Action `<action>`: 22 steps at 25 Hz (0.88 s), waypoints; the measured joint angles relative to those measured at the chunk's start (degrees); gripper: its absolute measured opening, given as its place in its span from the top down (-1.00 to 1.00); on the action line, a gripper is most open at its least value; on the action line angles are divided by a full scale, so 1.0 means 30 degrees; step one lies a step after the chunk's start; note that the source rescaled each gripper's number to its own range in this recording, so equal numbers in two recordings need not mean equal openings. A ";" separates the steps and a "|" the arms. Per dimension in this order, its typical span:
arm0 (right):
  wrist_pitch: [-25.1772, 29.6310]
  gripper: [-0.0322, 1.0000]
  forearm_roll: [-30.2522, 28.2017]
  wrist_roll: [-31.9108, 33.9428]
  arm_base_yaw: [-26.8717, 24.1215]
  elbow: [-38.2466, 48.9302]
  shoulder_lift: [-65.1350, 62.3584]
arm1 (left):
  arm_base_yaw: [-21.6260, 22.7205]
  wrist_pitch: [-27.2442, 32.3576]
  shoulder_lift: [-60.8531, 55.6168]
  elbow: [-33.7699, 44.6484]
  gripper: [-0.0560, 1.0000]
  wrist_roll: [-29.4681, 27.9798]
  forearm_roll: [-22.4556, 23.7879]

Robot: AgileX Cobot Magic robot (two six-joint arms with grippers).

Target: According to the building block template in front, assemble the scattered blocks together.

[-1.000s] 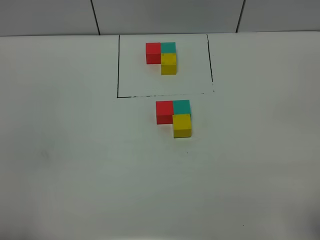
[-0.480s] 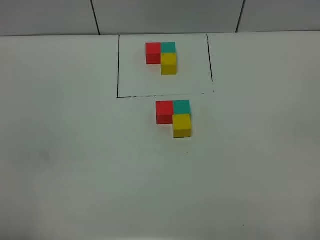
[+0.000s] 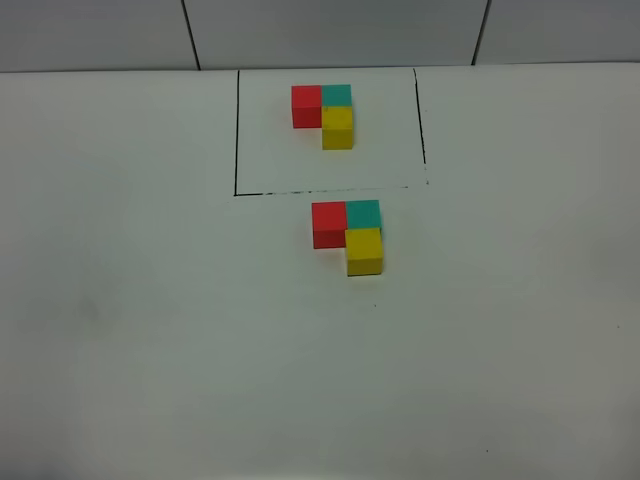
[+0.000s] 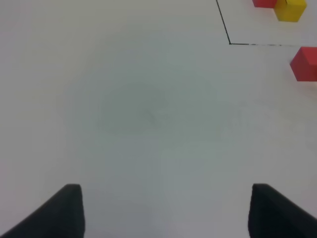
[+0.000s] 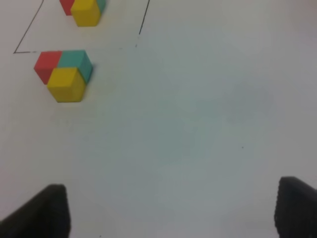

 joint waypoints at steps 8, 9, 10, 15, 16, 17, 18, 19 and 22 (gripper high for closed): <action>0.0000 -0.36 0.0000 0.0022 0.0000 0.0000 -0.0027 | 0.0000 0.0000 0.0000 0.0000 -0.14 -0.0015 0.0000; 0.0000 -0.36 0.0000 0.0022 0.0000 0.0000 -0.0027 | 0.0000 0.0000 0.0000 0.0000 -0.14 -0.0015 0.0000; 0.0000 -0.36 0.0000 0.0022 0.0000 0.0000 -0.0027 | 0.0000 0.0000 0.0000 0.0000 -0.14 -0.0015 0.0000; 0.0000 -0.36 0.0000 0.0039 -0.0570 0.0000 -0.0027 | 0.0000 0.0000 0.0000 0.0000 -0.14 -0.0015 0.0000; 0.0000 -0.36 0.0000 0.0039 -0.0585 0.0000 -0.0027 | 0.0000 0.0000 0.0000 0.0000 -0.14 -0.0015 0.0000; 0.0000 -0.36 0.0000 0.0039 -0.0611 0.0000 -0.0027 | 0.0000 0.0000 0.0000 0.0000 -0.14 -0.0015 0.0000; 0.0000 -0.36 0.0000 0.0039 -0.0665 0.0000 -0.0027 | 0.0000 0.0000 0.0000 0.0000 -0.14 -0.0015 0.0000; 0.0000 -0.36 0.0000 0.0039 -0.0737 0.0000 -0.0027 | 0.0000 0.0000 0.0000 0.0000 -0.14 -0.0015 0.0000; 0.0000 -0.36 0.0000 0.0039 -0.0771 0.0000 -0.0027 | 0.0000 0.0000 0.0000 0.0000 -0.14 -0.0015 0.0000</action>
